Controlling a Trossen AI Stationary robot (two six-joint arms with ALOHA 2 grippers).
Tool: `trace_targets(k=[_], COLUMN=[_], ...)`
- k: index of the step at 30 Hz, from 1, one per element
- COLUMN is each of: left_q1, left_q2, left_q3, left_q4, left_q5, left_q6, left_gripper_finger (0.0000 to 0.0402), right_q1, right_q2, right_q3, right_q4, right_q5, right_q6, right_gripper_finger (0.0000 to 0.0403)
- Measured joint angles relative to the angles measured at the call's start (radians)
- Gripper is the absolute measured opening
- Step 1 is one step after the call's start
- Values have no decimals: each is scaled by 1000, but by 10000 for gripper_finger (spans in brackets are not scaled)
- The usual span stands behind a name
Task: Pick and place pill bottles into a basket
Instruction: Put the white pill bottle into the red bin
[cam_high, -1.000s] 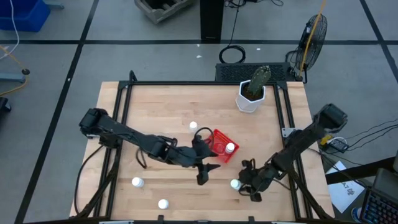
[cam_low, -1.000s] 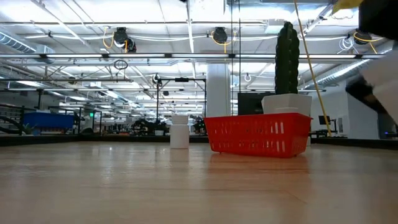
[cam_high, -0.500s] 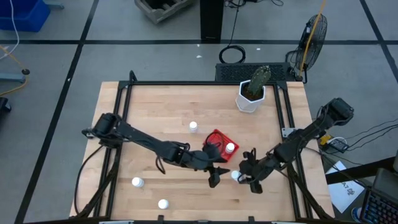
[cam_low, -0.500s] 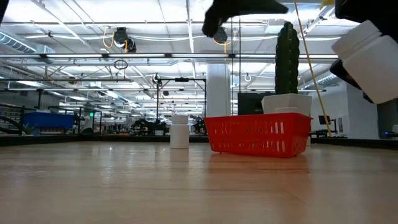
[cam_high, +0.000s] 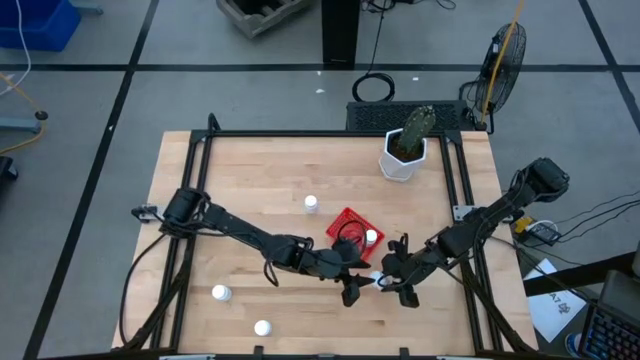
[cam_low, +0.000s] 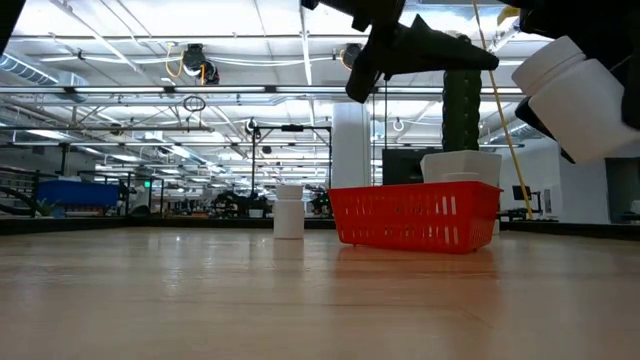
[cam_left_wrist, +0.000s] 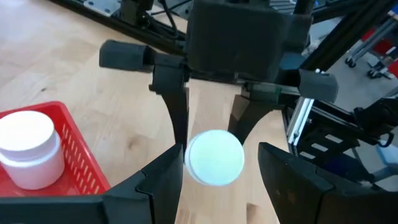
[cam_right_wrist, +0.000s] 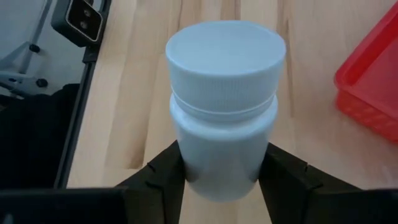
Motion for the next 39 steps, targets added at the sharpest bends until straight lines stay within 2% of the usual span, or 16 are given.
trace_targets(k=[9, 14, 21, 23, 39], left_q1=[0, -1, -5, -9, -17], left_q2=[0, -3, -4, -4, -3], left_q3=[0, 0, 0, 0, 0], left_q4=[12, 26, 20, 20, -6], left_q5=[-5, -9, -11, -15, -16], left_q6=[1, 7, 17, 26, 33], left_gripper_finger=[214, 214, 214, 214, 214], right_q1=[-4, -14, -52, -64, -74], right_q2=[0, 0, 1, 2, 3], right_q3=[41, 99, 111, 111, 111], right_q4=[-2, -62, -103, -130, -53], right_q5=[-3, -7, -54, -40, -73], right_q6=[-27, -68, -61, -58, -78], right_gripper_finger=[155, 155, 155, 155, 155])
